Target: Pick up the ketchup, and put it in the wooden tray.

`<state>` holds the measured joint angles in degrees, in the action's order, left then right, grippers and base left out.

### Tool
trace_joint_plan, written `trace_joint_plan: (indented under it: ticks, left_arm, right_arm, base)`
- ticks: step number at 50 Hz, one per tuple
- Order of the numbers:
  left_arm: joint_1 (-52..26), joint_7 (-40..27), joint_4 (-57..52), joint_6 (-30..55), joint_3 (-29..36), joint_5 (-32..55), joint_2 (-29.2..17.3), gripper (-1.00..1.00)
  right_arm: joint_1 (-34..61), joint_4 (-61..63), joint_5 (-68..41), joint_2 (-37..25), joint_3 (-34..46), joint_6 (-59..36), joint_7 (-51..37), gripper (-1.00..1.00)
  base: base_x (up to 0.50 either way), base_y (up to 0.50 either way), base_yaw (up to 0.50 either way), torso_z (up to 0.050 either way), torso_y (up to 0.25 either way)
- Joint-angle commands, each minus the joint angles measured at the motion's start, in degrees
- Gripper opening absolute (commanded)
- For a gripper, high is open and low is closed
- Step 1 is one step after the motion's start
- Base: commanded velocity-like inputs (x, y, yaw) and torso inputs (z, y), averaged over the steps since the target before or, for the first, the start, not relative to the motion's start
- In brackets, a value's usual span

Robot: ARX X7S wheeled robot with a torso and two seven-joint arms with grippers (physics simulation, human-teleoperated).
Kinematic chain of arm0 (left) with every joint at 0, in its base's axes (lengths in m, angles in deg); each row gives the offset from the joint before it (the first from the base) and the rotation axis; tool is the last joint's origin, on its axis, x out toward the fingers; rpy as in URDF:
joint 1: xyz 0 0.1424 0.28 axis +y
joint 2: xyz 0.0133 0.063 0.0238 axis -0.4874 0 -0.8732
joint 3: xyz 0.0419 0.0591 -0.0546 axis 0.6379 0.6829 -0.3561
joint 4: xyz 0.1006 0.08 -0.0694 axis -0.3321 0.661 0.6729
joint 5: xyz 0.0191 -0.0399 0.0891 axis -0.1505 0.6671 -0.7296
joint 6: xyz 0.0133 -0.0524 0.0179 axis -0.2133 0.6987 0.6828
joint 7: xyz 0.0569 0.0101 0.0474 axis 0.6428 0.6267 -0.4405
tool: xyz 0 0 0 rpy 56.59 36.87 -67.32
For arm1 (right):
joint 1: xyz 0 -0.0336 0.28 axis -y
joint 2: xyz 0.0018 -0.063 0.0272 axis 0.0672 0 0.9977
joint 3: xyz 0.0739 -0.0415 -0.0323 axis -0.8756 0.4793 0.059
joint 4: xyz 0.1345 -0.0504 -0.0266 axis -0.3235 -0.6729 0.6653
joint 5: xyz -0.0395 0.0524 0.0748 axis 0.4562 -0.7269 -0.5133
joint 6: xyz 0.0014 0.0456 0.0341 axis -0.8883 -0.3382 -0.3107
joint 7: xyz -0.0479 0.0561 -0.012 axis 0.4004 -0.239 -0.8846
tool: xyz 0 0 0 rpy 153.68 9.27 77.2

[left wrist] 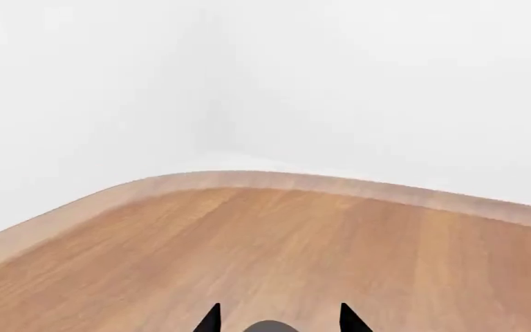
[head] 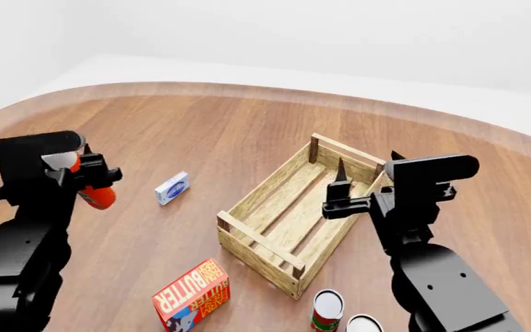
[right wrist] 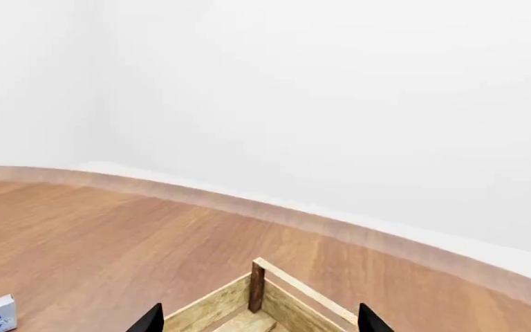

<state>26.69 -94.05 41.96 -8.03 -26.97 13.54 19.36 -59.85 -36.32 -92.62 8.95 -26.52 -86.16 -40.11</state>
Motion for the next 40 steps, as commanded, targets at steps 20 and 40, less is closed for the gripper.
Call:
trace_joint_plan:
  ticks: [20, 40]
  left_arm:
    - [-33.8, 12.4, 33.6, -5.6, 20.5, -2.7, 20.4, -1.0]
    - [-48.0, 4.4, 57.4, -34.0, 87.4, 57.6, 23.7, -1.0]
  right_arm:
    - [-2.7, 11.7, -7.0, -7.4, -12.2, -8.6, -3.4, 1.0]
    - [-10.9, 15.7, -10.2, -10.7, -22.1, -8.2, -4.5, 1.0]
  base:
    - [0.0, 0.0, 0.0, 0.0, 0.0]
    - [0.0, 0.0, 0.0, 0.0, 0.001]
